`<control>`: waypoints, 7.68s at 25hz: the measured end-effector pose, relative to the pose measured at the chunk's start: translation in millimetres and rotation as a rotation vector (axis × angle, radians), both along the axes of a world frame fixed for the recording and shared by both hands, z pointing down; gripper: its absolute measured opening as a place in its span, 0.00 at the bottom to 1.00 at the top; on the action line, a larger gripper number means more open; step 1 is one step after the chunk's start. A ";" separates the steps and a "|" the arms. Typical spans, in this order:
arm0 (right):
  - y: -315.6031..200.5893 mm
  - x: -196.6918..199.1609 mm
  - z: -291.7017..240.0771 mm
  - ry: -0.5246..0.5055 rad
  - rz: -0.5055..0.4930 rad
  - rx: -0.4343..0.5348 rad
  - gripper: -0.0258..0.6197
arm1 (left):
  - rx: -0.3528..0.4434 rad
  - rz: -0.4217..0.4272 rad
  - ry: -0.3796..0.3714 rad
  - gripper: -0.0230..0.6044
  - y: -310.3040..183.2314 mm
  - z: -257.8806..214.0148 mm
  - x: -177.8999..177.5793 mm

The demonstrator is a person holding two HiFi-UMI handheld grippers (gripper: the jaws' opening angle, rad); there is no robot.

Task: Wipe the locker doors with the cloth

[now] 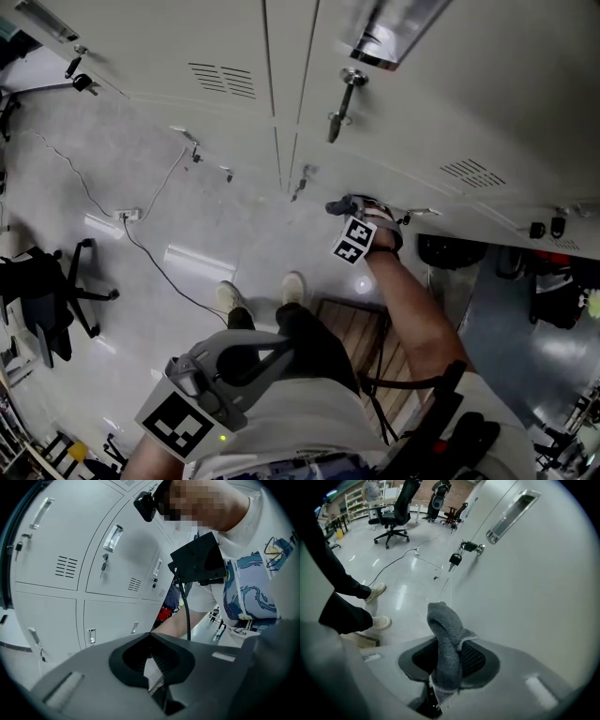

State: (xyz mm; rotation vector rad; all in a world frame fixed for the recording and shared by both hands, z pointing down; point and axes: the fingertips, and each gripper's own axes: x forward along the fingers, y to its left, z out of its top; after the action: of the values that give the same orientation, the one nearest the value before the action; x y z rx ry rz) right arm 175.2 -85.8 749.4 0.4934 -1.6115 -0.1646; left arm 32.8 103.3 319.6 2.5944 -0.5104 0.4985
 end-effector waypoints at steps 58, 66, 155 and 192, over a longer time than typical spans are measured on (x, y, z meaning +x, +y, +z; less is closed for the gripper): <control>-13.1 -41.9 -77.0 -0.044 -0.076 0.154 0.21 | 0.024 -0.028 0.042 0.04 -20.2 -9.7 -21.3; -11.6 -40.4 -12.0 -0.016 -0.036 0.055 0.21 | 0.006 -0.029 0.023 0.04 -22.2 -2.3 -27.9; 19.1 -91.1 -259.4 -0.145 -0.102 0.290 0.21 | 0.062 0.105 0.110 0.04 0.5 -34.7 -14.4; -24.8 -89.9 -100.4 -0.103 -0.072 0.152 0.21 | 0.004 0.029 0.050 0.04 -7.3 -5.5 -33.3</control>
State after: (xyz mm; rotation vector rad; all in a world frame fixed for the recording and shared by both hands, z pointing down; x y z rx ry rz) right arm 85.3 -110.5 649.0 0.5691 -1.7259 -0.3221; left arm -0.4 96.0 314.1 2.6140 -0.4581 0.4413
